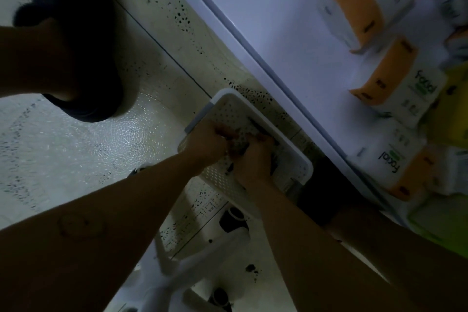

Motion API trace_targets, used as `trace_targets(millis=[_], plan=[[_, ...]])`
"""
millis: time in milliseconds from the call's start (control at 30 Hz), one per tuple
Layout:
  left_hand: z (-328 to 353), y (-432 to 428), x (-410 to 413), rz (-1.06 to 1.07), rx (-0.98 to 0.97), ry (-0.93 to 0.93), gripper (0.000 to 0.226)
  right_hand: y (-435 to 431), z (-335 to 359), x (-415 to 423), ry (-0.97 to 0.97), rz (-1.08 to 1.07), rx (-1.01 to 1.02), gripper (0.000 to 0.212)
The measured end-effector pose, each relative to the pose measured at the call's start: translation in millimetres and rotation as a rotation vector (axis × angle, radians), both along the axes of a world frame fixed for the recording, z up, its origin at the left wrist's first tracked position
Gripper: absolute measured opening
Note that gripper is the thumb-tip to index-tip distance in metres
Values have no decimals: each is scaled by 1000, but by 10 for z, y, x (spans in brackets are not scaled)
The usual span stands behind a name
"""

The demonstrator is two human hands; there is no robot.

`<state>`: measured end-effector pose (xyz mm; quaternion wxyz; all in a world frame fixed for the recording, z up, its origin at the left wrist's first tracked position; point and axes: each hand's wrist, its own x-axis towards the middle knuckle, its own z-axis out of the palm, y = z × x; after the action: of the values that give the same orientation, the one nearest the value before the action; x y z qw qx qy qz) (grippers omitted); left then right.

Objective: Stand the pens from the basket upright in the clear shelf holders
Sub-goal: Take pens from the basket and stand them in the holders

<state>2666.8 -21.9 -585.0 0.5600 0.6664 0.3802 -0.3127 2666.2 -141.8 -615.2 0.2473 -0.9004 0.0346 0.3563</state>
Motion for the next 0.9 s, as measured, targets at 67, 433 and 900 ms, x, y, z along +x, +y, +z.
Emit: trace_targets(millis=[67, 433, 900], plan=[[35, 13, 8, 36, -21, 10, 19, 36, -20, -32, 48, -110, -29, 42], [77, 44, -5, -24, -46, -48, 34, 15, 72, 172, 112, -458, -70, 26], [596, 255, 103, -108, -116, -142, 33, -14, 756, 290, 408, -480, 255, 57]])
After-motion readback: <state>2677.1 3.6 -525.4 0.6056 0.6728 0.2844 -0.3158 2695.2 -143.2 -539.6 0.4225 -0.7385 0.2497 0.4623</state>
